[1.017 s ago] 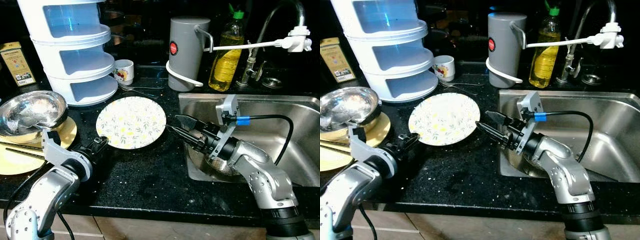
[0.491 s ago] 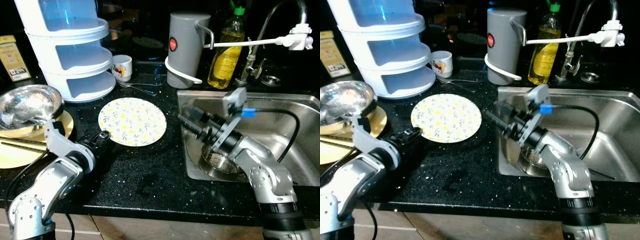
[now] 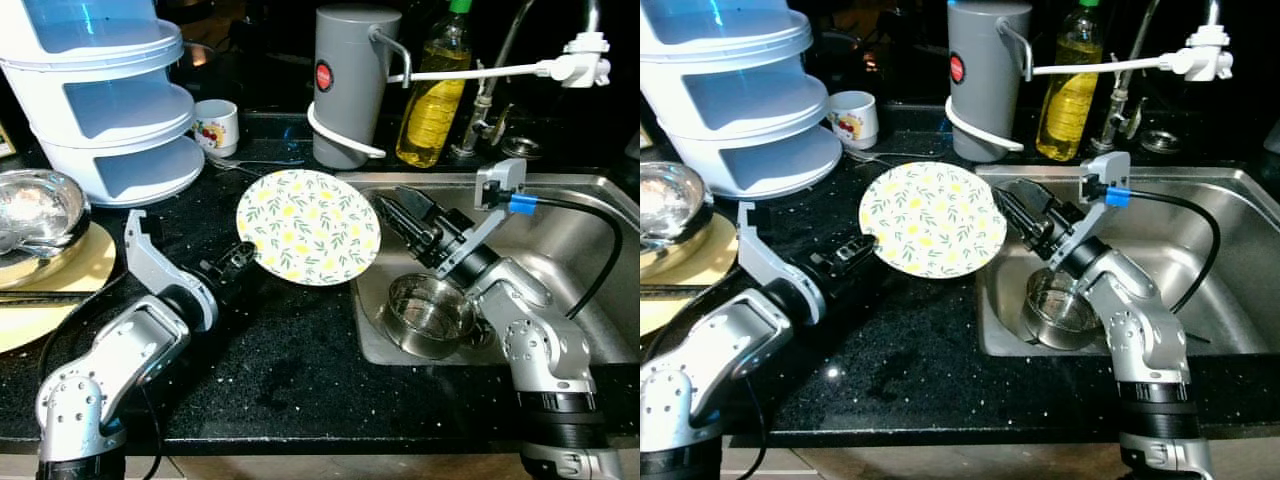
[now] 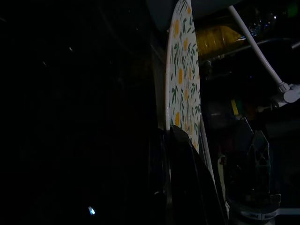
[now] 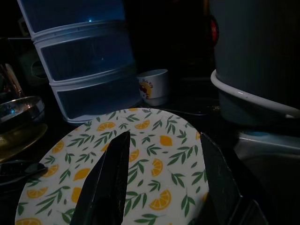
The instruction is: Kitchen organization
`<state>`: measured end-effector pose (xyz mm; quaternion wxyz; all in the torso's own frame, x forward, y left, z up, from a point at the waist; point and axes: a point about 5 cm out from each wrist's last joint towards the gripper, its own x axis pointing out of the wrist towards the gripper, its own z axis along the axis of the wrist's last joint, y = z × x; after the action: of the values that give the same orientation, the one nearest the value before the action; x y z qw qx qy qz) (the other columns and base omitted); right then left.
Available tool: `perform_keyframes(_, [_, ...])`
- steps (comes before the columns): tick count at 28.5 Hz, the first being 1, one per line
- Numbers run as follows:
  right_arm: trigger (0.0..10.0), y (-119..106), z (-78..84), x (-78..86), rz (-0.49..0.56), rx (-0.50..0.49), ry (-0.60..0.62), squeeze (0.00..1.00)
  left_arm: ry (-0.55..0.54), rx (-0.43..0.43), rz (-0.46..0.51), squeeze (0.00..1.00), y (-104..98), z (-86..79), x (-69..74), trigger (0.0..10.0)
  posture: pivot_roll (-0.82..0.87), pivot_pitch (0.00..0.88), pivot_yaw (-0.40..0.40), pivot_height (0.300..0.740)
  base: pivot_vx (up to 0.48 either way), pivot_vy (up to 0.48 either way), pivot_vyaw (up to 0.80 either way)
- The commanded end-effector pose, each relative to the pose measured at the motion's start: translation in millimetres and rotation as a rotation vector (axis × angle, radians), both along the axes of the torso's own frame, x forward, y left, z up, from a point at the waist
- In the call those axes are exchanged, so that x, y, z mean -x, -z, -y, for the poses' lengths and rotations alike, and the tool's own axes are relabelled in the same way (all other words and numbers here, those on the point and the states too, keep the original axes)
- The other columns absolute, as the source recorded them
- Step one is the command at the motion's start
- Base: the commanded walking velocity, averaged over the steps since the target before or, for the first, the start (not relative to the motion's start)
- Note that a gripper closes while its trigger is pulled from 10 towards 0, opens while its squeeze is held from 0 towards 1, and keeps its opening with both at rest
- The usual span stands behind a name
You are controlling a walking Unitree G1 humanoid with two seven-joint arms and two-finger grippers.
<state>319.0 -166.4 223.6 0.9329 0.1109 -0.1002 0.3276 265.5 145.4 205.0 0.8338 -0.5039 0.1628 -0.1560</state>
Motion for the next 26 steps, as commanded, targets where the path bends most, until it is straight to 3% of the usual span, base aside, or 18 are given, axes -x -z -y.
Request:
perform_keyframes(1, [10.0, -2, 4.3, -2.8, 0.002, -0.030, 0.024, 0.00, 0.018, -0.005, 0.022, 0.00, -2, 0.2, 0.7, 0.0, -0.01, 0.000, -0.045, 0.740, 0.000, 0.000, 0.00])
perform_keyframes(9, [10.0, -1, 14.5, -8.0, -0.019, -0.080, 0.093, 0.00, 0.111, -0.009, 0.129, 0.00, -14, 11.8, 3.4, 0.0, -0.01, 0.000, -0.043, 0.740, 0.000, 0.000, 0.00])
perform_keyframes(20, [10.0, -1, 21.0, -10.5, -0.029, -0.106, 0.139, 0.00, 0.145, -0.025, 0.236, 0.00, -29, 15.4, 2.8, 0.0, -0.01, 0.000, -0.040, 0.740, 0.000, 0.000, 0.00])
perform_keyframes(26, [10.0, 2, 33.3, -15.0, -0.058, -0.104, 0.231, 0.00, 0.149, -0.200, 0.280, 0.00, -27, 13.9, -2.6, 0.0, -0.02, 0.000, -0.038, 0.740, 0.000, 0.000, -0.80])
